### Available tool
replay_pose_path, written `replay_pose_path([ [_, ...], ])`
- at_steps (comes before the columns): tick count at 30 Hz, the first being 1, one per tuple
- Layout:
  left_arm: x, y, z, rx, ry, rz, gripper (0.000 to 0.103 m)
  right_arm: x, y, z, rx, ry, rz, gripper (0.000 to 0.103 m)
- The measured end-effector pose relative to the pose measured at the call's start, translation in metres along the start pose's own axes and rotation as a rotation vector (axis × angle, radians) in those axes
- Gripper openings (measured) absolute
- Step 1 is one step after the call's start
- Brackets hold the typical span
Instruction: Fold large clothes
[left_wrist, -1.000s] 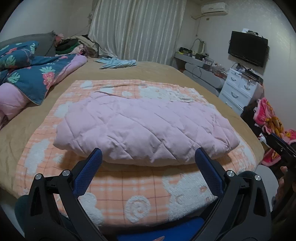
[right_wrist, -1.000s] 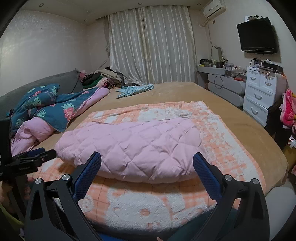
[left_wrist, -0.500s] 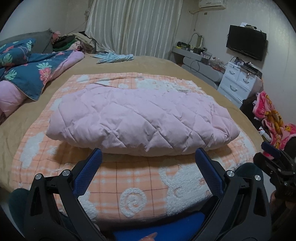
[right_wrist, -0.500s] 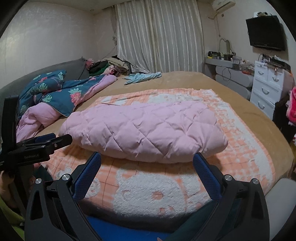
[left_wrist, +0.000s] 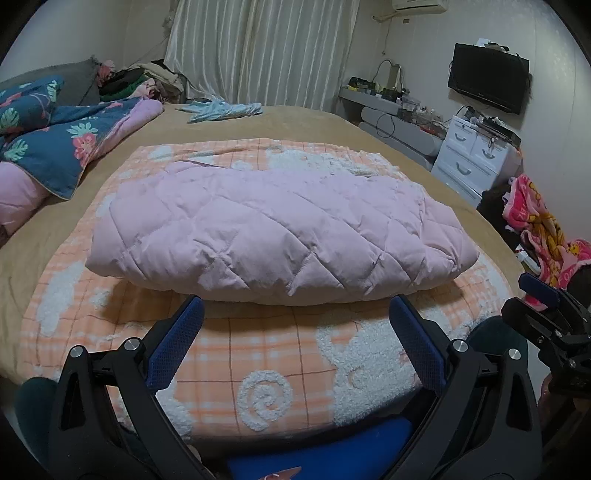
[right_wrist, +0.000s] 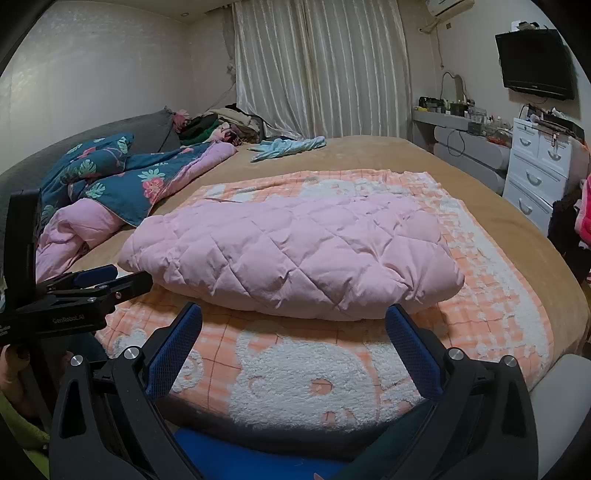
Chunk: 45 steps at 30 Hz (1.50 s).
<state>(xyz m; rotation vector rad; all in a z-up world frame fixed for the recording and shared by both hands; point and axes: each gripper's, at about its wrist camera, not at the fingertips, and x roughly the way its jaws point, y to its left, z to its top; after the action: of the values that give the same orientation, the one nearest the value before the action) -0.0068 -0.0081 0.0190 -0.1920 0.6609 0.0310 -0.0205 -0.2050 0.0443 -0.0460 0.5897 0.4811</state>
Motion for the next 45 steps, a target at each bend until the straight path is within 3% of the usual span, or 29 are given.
replay_pose_path([
  [45,-0.0015,0.0016,-0.0027,-0.005,0.001,0.007,0.094,-0.0013,0.0051,-0.002,-0.007,-0.002,-0.009,0.099],
])
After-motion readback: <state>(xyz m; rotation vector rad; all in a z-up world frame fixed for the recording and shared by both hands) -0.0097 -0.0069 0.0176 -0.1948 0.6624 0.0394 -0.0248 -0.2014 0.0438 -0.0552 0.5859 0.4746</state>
